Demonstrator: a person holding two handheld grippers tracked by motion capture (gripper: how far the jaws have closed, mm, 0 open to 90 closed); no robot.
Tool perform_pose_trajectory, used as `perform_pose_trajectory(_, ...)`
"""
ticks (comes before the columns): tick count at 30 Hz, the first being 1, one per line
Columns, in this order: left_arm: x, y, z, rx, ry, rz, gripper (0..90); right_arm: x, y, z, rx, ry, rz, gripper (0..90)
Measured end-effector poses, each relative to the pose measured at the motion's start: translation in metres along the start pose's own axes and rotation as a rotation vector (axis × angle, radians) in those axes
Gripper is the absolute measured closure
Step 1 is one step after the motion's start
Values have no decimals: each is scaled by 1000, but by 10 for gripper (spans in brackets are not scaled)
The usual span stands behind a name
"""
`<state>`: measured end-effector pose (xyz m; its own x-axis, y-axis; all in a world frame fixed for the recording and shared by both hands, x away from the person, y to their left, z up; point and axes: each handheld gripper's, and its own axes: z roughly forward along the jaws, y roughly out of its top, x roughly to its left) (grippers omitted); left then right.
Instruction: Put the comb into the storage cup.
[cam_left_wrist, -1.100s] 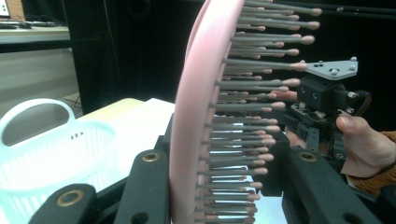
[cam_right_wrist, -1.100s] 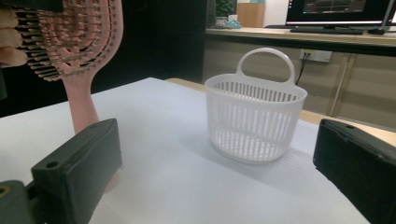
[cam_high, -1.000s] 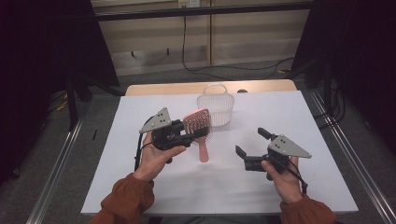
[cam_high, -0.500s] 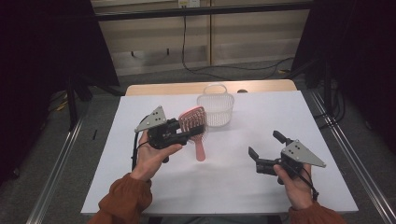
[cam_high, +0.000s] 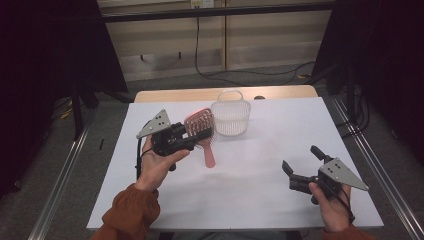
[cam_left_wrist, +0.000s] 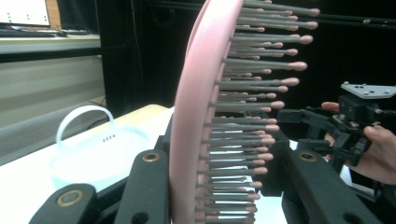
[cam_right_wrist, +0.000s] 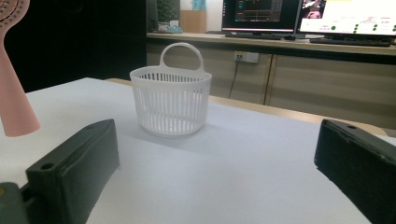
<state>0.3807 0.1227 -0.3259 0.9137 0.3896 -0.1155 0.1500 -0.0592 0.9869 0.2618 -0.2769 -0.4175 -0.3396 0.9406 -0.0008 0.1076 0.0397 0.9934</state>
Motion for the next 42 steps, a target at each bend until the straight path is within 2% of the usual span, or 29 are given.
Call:
perform_pose_trajectory(3, 2, 3, 0, -6, 10, 1, 641, -2, -1, -4, 6, -15, 20, 0)
perform_pose_trajectory(9, 8, 5, 3, -3, 31, -3, 641, -5, -6, -12, 10, -45, 2, 0)
perform_pose_trajectory(13, 12, 5, 8, -2, 36, -12, 641, -8, -9, -15, 22, -44, 4, 7)
perform_pose_trajectory(15, 12, 5, 11, -6, 47, -2, 641, -9, -11, -14, 21, -53, -1, 5)
perform_pose_trajectory(17, 13, 5, 14, -9, 40, -10, 641, -9, -10, -14, 16, -56, -8, 6)
perform_pose_trajectory(24, 16, 14, 24, -16, 51, 5, 642, -10, -11, -14, 11, -53, 1, 1)
perform_pose_trajectory(27, 18, 17, 28, -22, 63, -1, 641, -9, -10, -14, 3, -36, -1, 2)
perform_pose_trajectory(32, 23, 19, 34, -27, 71, -5, 642, -9, -11, -13, 2, -36, -8, 2)
perform_pose_trajectory(42, 29, 35, 41, -45, 87, 7, 642, -9, -11, -13, 3, -36, -4, 0)
